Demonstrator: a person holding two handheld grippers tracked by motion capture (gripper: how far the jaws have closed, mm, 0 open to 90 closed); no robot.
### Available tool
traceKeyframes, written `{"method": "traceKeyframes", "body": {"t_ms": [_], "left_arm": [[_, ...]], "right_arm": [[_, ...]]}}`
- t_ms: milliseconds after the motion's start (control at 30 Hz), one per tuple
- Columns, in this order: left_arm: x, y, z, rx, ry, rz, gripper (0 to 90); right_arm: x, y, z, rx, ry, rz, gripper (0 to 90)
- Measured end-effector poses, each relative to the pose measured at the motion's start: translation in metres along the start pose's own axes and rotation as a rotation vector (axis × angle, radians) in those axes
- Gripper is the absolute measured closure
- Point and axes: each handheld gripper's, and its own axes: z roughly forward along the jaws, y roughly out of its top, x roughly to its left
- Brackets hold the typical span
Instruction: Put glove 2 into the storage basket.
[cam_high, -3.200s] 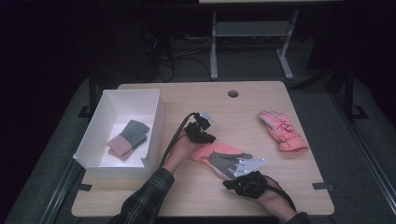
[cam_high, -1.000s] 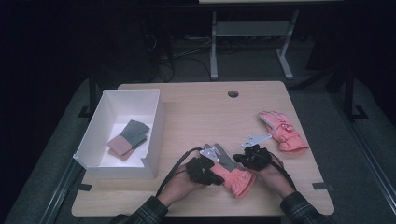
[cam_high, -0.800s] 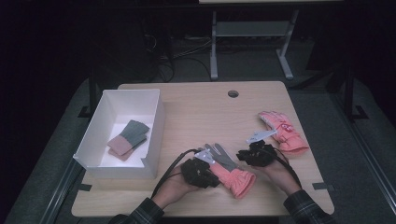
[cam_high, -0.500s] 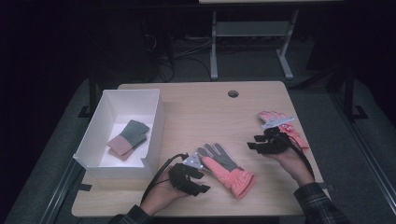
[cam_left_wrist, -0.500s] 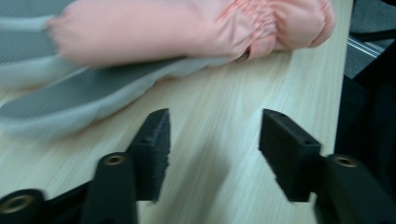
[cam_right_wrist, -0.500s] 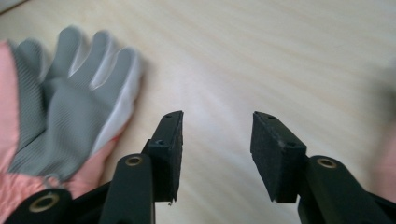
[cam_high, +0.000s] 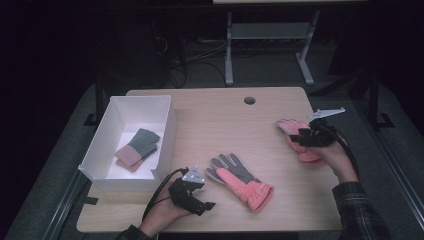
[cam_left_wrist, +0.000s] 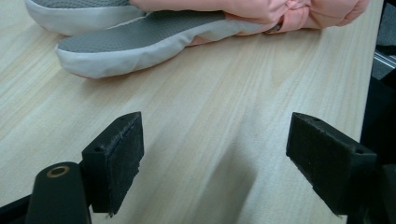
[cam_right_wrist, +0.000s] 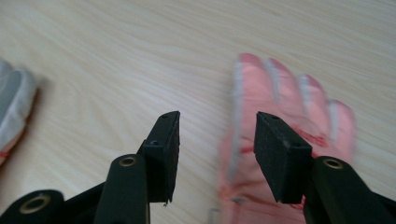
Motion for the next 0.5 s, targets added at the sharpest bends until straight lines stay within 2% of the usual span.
{"method": "traceKeyframes", "body": {"t_ms": [100, 133, 233, 367, 400, 433, 500], "left_arm": [[0.001, 0.0, 0.002, 0.003, -0.001, 0.006, 18.7], [0.001, 0.0, 0.002, 0.003, -0.001, 0.006, 18.7], [0.002, -0.001, 0.002, 0.011, 0.006, 0.012, 18.7], [0.004, -0.001, 0.001, 0.014, 0.008, 0.014, 18.8], [0.004, 0.0, 0.001, 0.006, 0.006, 0.006, 18.8], [0.004, 0.0, 0.001, 0.007, 0.006, 0.005, 18.8], [0.005, 0.0, 0.001, 0.015, 0.007, 0.01, 18.9]], "right_arm": [[-0.018, -0.008, -0.004, -0.01, -0.031, 0.043, 50.8], [-0.018, -0.008, -0.004, -0.01, -0.031, 0.043, 50.8], [-0.031, -0.014, -0.002, 0.002, -0.043, 0.088, 52.0], [-0.039, -0.016, 0.003, 0.002, -0.042, 0.102, 52.6], [-0.042, -0.017, 0.007, 0.009, -0.046, 0.108, 52.7], [-0.045, -0.02, 0.014, 0.04, -0.044, 0.115, 52.4], [-0.046, -0.021, 0.017, 0.052, -0.039, 0.114, 52.1]]}}
